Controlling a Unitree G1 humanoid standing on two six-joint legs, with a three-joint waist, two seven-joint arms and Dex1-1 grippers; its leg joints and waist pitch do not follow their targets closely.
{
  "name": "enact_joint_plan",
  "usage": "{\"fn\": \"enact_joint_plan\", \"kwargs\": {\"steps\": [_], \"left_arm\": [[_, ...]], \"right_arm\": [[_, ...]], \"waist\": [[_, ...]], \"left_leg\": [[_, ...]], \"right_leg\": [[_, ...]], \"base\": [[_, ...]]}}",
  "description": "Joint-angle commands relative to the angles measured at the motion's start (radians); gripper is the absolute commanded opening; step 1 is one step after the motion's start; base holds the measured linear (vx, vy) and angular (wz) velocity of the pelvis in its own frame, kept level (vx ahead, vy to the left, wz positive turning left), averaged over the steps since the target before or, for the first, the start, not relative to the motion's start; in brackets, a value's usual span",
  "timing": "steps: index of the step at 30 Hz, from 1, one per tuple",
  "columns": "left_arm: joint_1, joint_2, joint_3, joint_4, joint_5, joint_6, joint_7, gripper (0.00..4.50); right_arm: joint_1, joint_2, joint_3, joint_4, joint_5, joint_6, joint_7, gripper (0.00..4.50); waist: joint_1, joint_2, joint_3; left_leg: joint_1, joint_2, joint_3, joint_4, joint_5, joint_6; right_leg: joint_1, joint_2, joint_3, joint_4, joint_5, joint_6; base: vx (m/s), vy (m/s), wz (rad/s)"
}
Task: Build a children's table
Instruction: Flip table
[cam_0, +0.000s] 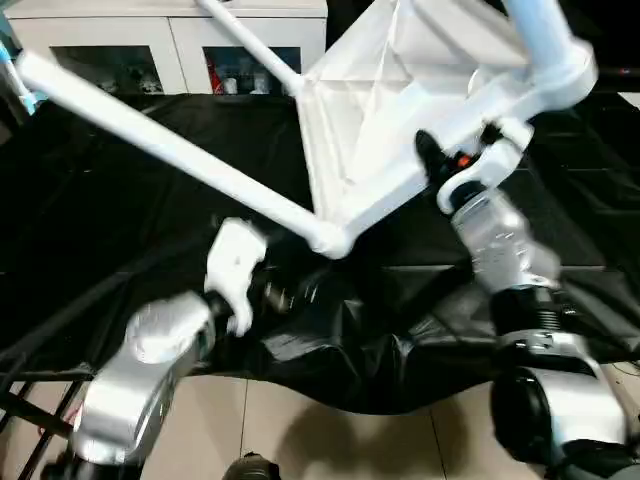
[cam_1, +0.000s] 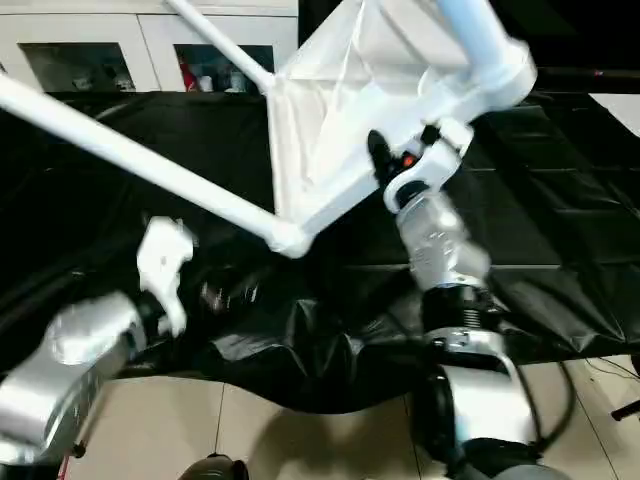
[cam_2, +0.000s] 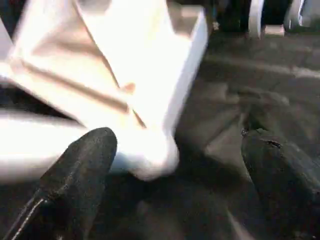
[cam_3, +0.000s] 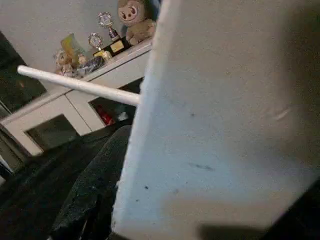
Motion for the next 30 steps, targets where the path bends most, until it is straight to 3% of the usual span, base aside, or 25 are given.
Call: {"fn": "enact_joint_plan", "kwargs": {"steps": [1, 9, 15, 18, 24, 26, 30], "left_arm": [[-0.034, 0.008, 0.015, -0.036, -0.004, 0.021, 0.006, 4.5], [-0.104, 0.028, 0.005, -0.022, 0.036, 0.002, 0.004, 4.5], [-0.139, 0.04, 0.007, 0.019, 0.112, -0.03, 0.055, 4.5], [-0.162, 0.085, -0.015, 0.014, 0.131, -0.047, 0.006, 4.5], [-0.192, 0.129, -0.051, 0.006, 0.188, -0.095, -0.024, 4.5], [-0.214, 0.14, -0.061, 0.01, 0.22, -0.109, -0.018, 4.5], [-0.237, 0.155, -0.065, 0.016, 0.236, -0.128, -0.024, 4.5]], "right_arm": [[0.024, -0.045, 0.036, -0.047, -0.082, 0.024, -0.029, 2.04], [0.045, -0.097, 0.067, -0.149, -0.134, 0.094, -0.079, 2.04], [0.045, -0.127, 0.103, -0.17, -0.176, 0.109, -0.085, 2.04], [0.031, -0.149, 0.143, -0.187, -0.221, 0.118, -0.087, 2.04], [0.01, -0.147, 0.176, -0.178, -0.242, 0.117, -0.087, 2.03], [-0.004, -0.148, 0.19, -0.16, -0.255, 0.107, -0.076, 2.02], [-0.028, -0.154, 0.22, -0.126, -0.291, 0.1, -0.076, 2.01]], "waist": [[-0.007, -0.014, -0.075], [-0.009, -0.004, -0.077], [-0.01, -0.006, -0.076], [-0.01, -0.006, -0.075], [-0.012, -0.005, -0.074], [-0.012, -0.01, -0.074], [-0.016, -0.01, -0.074]], "left_leg": [[0.03, 0.029, -0.006, -0.061, -0.093, -0.021], [0.033, 0.027, -0.007, -0.058, -0.115, -0.045], [0.034, 0.028, -0.008, -0.06, -0.148, -0.065], [0.034, 0.027, -0.009, -0.061, -0.151, -0.065], [0.034, 0.028, -0.01, -0.062, -0.173, -0.075], [0.034, 0.028, -0.01, -0.062, -0.168, -0.073], [0.032, 0.028, -0.01, -0.061, -0.168, -0.076]], "right_leg": [[0.033, -0.06, 0.038, -0.066, 0.038, -0.145], [0.032, -0.054, 0.038, -0.069, 0.04, -0.135], [0.032, -0.056, 0.038, -0.072, -0.006, -0.13], [0.03, -0.058, 0.039, -0.074, -0.028, -0.128], [0.027, -0.059, 0.039, -0.075, -0.053, -0.13], [0.028, -0.059, 0.039, -0.073, -0.047, -0.134], [0.028, -0.06, 0.039, -0.073, -0.052, -0.142]], "base": [[0.0, 0.0, 0.0], [0.0, 0.0, 0.0], [0.0, 0.0, 0.0], [0.0, 0.0, 0.0], [0.0, 0.0, 0.0], [0.0, 0.0, 0.0], [0.0, 0.0, 0.0]]}}
